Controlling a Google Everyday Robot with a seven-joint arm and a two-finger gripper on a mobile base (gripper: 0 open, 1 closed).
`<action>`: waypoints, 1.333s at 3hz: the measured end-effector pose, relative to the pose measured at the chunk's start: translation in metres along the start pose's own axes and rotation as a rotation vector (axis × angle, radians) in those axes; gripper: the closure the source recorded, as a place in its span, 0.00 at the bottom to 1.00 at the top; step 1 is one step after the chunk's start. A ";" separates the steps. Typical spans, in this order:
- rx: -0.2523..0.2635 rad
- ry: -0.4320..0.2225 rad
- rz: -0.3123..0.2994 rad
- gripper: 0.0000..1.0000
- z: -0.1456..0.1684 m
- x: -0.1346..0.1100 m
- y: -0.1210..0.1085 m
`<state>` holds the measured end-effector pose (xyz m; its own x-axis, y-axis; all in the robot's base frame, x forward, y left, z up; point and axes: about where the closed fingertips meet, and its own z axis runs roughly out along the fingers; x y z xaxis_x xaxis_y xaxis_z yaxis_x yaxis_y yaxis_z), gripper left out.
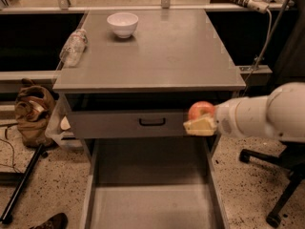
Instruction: Pick apple from middle drawer and place on counter
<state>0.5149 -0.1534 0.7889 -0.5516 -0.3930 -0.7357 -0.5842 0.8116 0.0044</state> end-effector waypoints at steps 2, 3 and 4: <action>-0.023 0.067 -0.043 1.00 -0.044 -0.112 -0.023; -0.112 0.093 -0.098 1.00 -0.002 -0.159 -0.023; -0.175 0.059 -0.121 1.00 0.075 -0.199 -0.026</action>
Offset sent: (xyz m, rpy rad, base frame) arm 0.1328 0.0399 0.1718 -0.0709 0.0946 0.1702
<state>0.6844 -0.0640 0.8843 -0.5023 -0.5116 -0.6971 -0.7399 0.6715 0.0403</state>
